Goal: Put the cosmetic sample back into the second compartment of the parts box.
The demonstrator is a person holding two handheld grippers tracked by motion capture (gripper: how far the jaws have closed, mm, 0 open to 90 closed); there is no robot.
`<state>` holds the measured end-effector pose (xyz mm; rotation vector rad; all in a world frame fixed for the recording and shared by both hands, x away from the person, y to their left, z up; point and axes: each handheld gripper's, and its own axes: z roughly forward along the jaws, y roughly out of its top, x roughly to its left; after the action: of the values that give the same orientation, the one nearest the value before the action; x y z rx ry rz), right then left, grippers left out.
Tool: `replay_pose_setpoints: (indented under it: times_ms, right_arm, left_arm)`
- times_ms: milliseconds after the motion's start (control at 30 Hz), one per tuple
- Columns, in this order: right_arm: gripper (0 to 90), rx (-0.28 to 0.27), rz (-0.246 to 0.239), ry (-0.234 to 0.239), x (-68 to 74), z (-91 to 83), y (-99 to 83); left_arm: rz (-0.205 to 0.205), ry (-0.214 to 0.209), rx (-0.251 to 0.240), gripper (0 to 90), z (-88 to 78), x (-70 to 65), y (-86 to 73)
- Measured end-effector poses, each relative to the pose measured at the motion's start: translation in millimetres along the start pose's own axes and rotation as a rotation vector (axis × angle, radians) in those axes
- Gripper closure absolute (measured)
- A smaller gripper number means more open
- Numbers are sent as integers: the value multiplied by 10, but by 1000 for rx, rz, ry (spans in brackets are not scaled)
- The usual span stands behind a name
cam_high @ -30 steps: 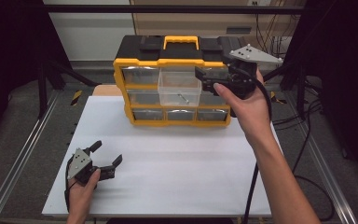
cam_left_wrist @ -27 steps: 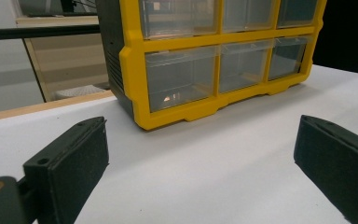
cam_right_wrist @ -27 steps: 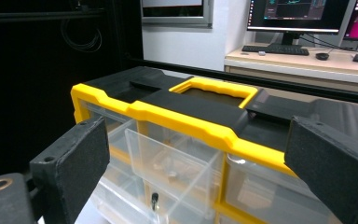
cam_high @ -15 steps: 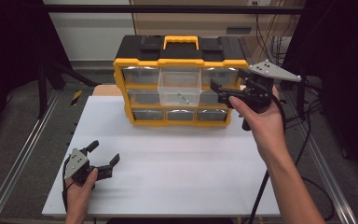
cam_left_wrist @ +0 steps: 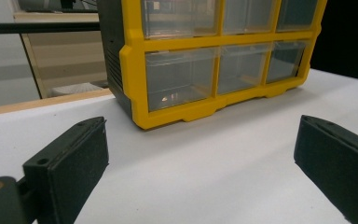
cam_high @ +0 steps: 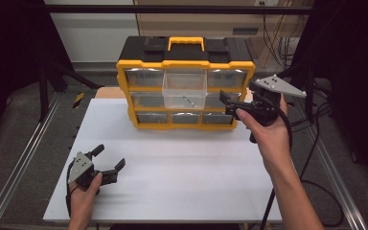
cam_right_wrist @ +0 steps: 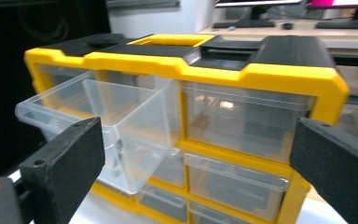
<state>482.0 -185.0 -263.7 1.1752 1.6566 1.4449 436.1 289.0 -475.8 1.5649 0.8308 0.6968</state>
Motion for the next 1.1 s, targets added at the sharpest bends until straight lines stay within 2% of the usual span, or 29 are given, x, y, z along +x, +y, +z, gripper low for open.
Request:
replay_pose_setpoints:
  times_ms: [100, 267, 433, 600, 733, 900, 1100]
  right_arm:
    - [30, -10, 2, 26, 8, 9, -62]
    - [24, -37, -3, 42, -4, -32, -145]
    - [25, -55, 11, 40, -51, -102, -224]
    - [29, -71, 3, 47, -82, -137, -300]
    - [44, -98, 11, 39, -86, -151, -386]
    - [55, -128, -8, -4, -101, -218, -505]
    - [69, -126, -14, -4, -158, -248, -657]
  left_arm:
    - [-17, 7, -6, 28, -10, 24, -5]
    - [-12, 12, -7, 28, -44, 7, -1]
    - [-5, 11, -4, 28, -31, -6, 1]
    - [4, 2, 0, 28, -17, -24, 2]
    - [5, -6, -4, 28, -32, -59, 11]
    - [6, 4, -13, 28, -55, -151, 24]
    - [47, -16, 0, 30, -33, -256, 88]
